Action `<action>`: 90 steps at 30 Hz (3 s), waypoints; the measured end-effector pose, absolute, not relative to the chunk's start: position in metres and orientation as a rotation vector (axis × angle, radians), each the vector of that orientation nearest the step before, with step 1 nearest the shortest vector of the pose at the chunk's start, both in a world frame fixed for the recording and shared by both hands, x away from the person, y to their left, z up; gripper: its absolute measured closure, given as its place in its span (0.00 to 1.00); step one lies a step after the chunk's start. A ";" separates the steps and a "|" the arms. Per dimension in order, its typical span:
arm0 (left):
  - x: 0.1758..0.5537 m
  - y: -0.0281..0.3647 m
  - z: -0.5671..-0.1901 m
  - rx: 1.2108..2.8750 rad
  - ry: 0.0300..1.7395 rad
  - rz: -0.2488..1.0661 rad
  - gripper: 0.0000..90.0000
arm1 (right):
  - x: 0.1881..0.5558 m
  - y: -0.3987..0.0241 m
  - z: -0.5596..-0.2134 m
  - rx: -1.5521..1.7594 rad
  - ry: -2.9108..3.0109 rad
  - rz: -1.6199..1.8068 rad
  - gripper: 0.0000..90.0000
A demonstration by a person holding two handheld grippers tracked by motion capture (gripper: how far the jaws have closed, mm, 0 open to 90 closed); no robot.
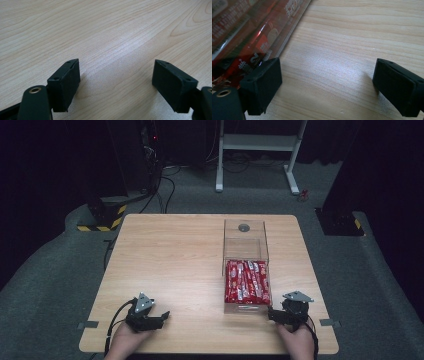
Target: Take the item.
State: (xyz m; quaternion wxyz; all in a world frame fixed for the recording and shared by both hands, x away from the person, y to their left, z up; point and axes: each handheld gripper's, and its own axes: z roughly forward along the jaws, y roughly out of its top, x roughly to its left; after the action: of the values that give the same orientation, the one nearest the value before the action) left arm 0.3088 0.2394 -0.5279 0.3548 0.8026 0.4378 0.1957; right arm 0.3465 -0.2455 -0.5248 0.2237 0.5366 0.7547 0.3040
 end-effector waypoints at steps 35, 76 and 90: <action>0.312 0.236 -0.520 2.080 1.196 0.491 0.26 | 0.347 -0.246 -0.525 1.477 2.085 0.842 0.10; 0.294 0.214 -0.499 1.953 1.065 0.493 0.37 | 0.347 -0.246 -0.525 1.471 2.090 0.845 0.11; 0.292 0.200 -0.489 1.939 1.024 0.488 0.36 | 0.346 -0.246 -0.525 1.466 2.093 0.846 0.11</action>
State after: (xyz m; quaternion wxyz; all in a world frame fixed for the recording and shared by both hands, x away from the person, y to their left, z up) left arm 0.2919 0.1997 -0.4891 0.4328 0.7780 0.4110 0.1960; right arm 0.3464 -0.2461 -0.5247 0.2228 0.5309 0.7581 0.3063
